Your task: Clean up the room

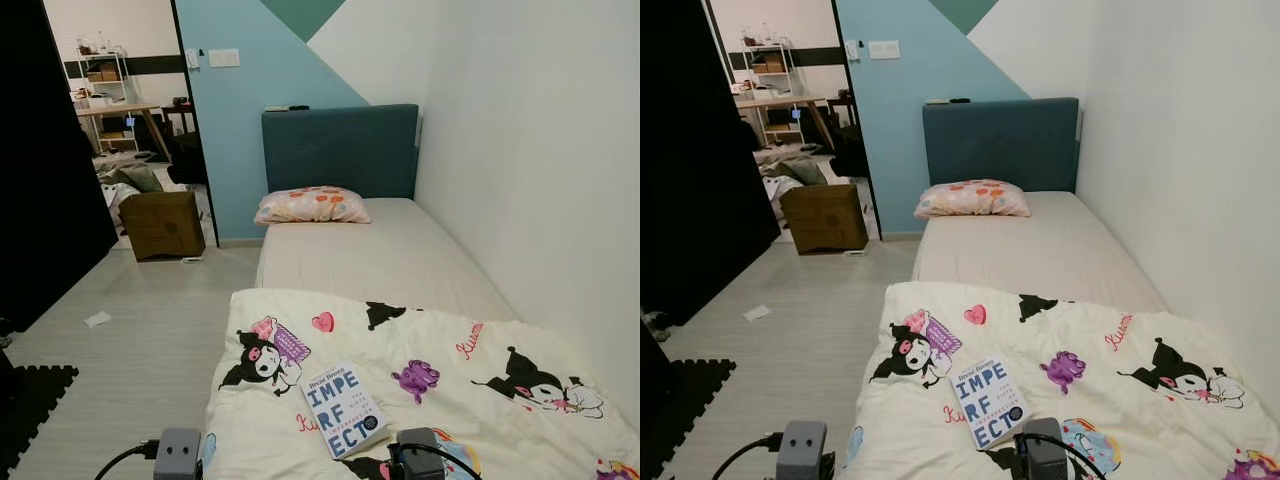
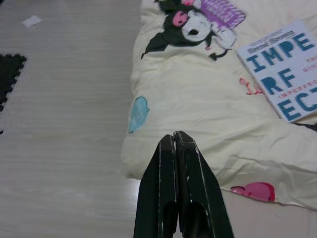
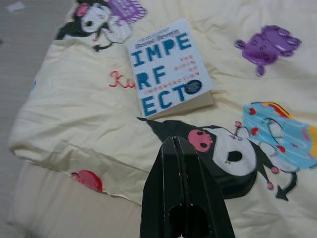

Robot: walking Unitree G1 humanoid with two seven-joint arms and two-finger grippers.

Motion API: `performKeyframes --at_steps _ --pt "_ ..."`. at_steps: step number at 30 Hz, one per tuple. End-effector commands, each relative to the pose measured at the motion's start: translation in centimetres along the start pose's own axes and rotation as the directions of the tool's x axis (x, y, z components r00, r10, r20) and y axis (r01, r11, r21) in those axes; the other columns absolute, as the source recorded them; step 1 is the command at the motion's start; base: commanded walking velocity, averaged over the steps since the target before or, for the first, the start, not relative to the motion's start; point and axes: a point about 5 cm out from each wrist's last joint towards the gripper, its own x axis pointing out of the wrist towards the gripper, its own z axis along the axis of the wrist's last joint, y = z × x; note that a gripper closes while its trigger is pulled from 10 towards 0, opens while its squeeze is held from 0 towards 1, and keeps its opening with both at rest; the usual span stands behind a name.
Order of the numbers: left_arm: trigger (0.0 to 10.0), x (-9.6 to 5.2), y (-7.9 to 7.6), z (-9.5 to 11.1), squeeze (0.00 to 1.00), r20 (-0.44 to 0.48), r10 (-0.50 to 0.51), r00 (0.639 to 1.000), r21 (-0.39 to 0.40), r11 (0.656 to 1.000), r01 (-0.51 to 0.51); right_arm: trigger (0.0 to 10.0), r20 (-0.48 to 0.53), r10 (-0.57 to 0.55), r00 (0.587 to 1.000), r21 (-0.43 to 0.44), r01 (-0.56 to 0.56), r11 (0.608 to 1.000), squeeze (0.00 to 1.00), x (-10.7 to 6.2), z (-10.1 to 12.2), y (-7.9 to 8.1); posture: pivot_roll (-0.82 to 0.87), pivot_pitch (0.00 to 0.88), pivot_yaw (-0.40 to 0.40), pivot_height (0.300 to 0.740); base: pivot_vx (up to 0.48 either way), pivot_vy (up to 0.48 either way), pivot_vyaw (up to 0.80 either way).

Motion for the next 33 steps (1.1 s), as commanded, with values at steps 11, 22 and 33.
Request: performKeyframes --at_steps 11,22,33 --pt "10.0 -0.4 0.3 -0.6 0.00 -0.008 0.016 1.000 -0.021 1.000 -0.016 10.0 -0.005 0.000 1.000 -0.005 0.000 1.000 0.00 -0.3 -0.3 -0.3 -0.01 0.081 0.021 0.740 0.000 0.000 0.00" --pt "10.0 -1.0 0.7 -1.9 0.00 -0.083 -0.040 0.996 0.069 0.997 0.046 10.0 -0.094 0.037 0.995 -0.038 -0.040 0.998 0.00 -0.3 -1.3 0.1 0.00 0.092 0.013 0.740 0.000 0.000 0.00" --pt "10.0 -2.1 2.1 -4.0 0.00 -0.204 -0.034 0.978 0.240 0.967 0.084 10.0 -0.127 0.067 0.990 -0.033 -0.072 0.997 0.00 -0.5 -1.8 0.2 0.00 0.102 0.007 0.740 0.000 0.000 0.00"
